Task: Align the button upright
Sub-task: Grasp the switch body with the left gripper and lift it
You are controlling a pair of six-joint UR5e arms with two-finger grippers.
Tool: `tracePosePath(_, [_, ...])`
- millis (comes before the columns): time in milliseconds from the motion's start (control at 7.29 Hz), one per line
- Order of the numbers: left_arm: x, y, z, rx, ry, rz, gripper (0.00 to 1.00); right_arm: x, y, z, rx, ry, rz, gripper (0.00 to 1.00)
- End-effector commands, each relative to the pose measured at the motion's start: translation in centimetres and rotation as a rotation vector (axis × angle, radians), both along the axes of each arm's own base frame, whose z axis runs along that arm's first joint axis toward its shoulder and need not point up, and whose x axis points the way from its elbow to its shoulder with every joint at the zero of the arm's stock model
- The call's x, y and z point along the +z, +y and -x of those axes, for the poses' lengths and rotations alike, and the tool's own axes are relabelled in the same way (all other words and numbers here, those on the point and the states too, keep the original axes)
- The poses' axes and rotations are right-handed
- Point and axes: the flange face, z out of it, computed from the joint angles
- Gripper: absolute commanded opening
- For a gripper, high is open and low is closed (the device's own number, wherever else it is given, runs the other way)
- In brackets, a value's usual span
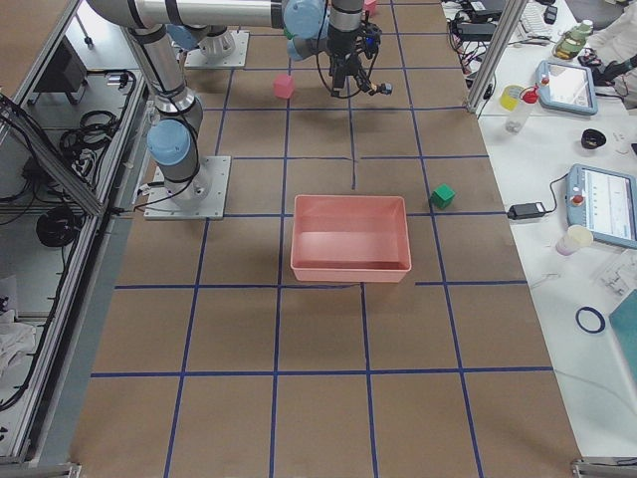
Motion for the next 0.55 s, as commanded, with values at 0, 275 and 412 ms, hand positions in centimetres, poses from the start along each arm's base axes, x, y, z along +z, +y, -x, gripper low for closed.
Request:
tracePosePath(0, [4.2, -0.1, 0.7, 0.096, 0.12, -0.252, 0.0, 0.0, 0.0, 0.0, 0.001, 0.0, -0.001, 1.0])
tracePosePath(275, [5.7, -0.2, -1.4, 0.228, 0.376, -0.543, 0.0, 0.0, 0.0, 0.0, 0.0, 0.001, -0.001, 1.0])
tracePosePath(412, [5.4, 0.1, -1.3, 0.327, 0.48, -0.647, 0.0, 0.0, 0.0, 0.0, -0.002, 0.001, -0.001, 1.0])
